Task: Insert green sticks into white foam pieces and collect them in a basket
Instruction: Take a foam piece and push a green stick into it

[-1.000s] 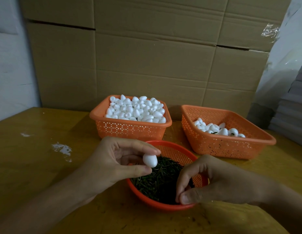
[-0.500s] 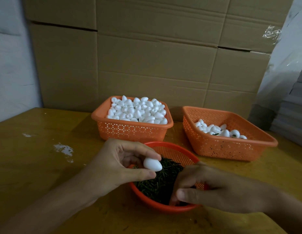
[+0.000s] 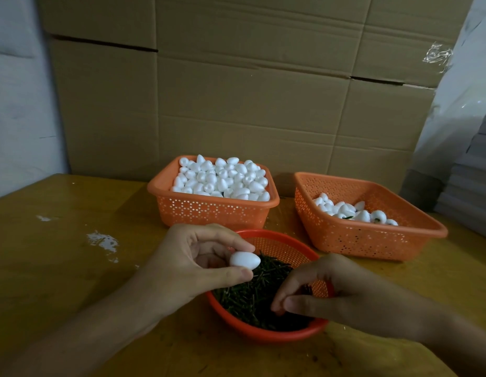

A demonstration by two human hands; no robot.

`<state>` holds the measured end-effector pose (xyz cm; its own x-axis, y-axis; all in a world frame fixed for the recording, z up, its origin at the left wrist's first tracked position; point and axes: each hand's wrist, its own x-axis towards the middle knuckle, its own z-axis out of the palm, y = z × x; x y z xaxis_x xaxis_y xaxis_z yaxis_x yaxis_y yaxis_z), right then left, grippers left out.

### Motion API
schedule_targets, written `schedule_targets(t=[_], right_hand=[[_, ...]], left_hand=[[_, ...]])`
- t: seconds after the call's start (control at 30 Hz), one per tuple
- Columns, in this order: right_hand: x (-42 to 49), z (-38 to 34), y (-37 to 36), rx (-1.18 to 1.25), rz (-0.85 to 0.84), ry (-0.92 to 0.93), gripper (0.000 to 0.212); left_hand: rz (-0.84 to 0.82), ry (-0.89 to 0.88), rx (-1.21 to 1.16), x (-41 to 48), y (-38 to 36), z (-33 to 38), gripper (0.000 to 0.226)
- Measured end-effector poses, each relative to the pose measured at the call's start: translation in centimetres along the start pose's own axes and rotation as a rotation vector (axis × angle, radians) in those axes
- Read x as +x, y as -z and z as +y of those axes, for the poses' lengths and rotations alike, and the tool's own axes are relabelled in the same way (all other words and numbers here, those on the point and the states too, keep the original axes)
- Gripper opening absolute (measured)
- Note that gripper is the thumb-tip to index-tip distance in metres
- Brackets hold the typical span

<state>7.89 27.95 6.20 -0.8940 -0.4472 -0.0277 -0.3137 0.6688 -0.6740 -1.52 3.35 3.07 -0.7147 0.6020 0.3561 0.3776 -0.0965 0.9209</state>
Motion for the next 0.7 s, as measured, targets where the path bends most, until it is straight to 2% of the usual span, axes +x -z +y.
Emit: schedule_targets(t=[0.07, 0.3, 0.5, 0.7], right_hand=[[0.0, 0.8, -0.7, -0.067, 0.047, -0.019, 0.017], [-0.1, 0.7, -0.7, -0.013, 0.157, 0.012, 0.011], [-0.3, 0.4, -0.7, 0.011, 0.217, -0.059, 0.033], [0.1, 0.8, -1.0, 0.08, 0.288, -0.075, 0.032]], left_hand=[[0.004, -0.001, -0.007, 0.1, 0.1, 0.0, 0.029], [0.023, 0.033, -0.007, 0.1, 0.1, -0.1, 0.026], [0.048, 0.038, -0.006, 0.2, 0.2, -0.2, 0.028], [0.04, 0.038, -0.079, 0.2, 0.3, -0.3, 0.035]])
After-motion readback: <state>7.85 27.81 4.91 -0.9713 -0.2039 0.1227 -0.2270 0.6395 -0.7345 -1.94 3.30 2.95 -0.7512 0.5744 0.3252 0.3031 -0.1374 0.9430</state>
